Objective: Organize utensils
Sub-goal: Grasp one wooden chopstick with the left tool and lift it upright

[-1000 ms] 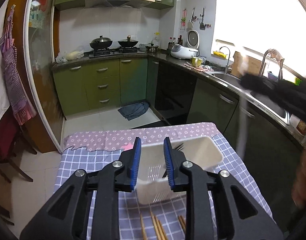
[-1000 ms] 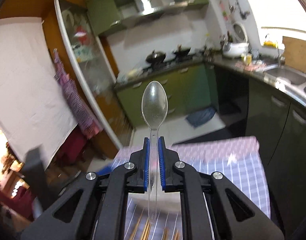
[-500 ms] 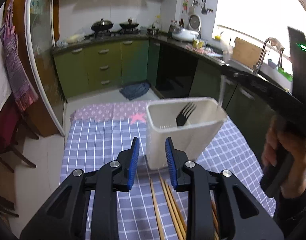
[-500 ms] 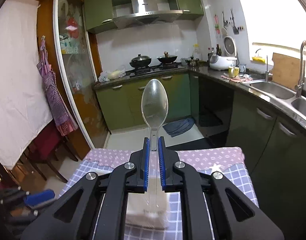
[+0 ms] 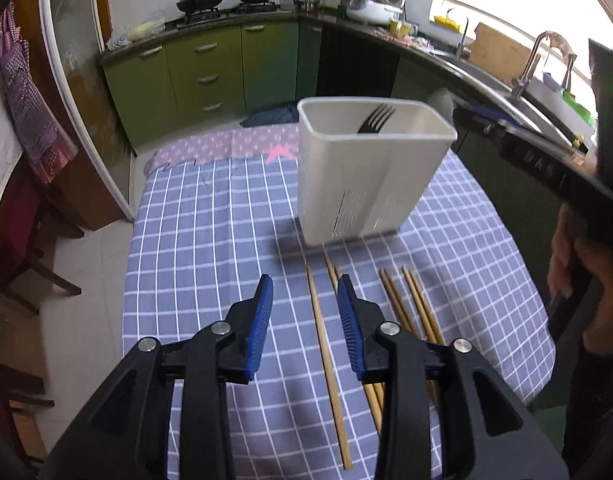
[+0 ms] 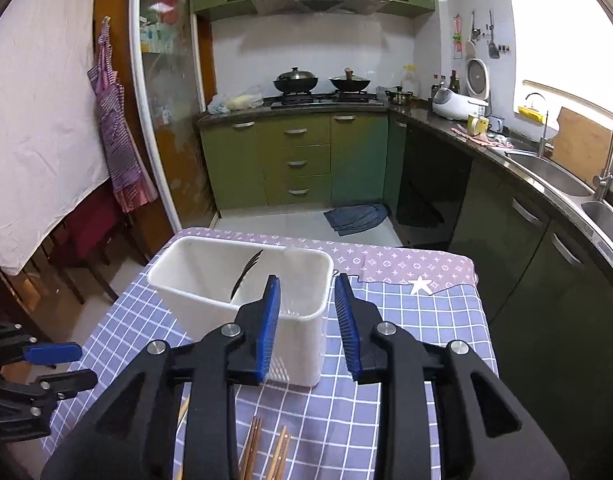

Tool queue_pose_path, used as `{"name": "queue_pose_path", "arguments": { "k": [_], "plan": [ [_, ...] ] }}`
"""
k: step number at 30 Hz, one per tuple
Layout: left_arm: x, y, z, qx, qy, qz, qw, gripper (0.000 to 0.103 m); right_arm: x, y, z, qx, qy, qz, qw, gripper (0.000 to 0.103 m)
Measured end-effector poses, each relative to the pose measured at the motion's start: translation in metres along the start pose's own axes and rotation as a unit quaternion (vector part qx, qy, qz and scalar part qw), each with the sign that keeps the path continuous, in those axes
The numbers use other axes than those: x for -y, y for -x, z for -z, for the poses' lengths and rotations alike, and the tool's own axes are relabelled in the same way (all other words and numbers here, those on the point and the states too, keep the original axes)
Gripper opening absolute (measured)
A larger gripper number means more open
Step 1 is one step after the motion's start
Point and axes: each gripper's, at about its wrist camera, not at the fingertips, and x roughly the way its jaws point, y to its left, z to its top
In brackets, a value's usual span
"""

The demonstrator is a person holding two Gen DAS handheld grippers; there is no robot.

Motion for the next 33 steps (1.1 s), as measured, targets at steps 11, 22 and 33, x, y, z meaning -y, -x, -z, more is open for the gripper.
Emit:
{"name": "queue_pose_path", "arguments": {
  "k": [11,22,33],
  "plan": [
    [0.009,-0.050,0.024,-0.110,0.001,0.005,0.9939,0.032,0.025,0.046,0.053,-0.080,-0.015,-0.025,0.996,0.039],
    [0.025,-0.100,0.025,-0.168,0.011,-0.008,0.9856,0.020,0.060,0.030,0.104,-0.160,-0.028,-0.014,0.987,0.039],
    [0.022,-0.126,0.031,-0.202,0.026,-0.027,0.9787,0.011,0.038,0.014,0.120,-0.204,0.000,-0.027,0.979,0.039]
  ]
}}
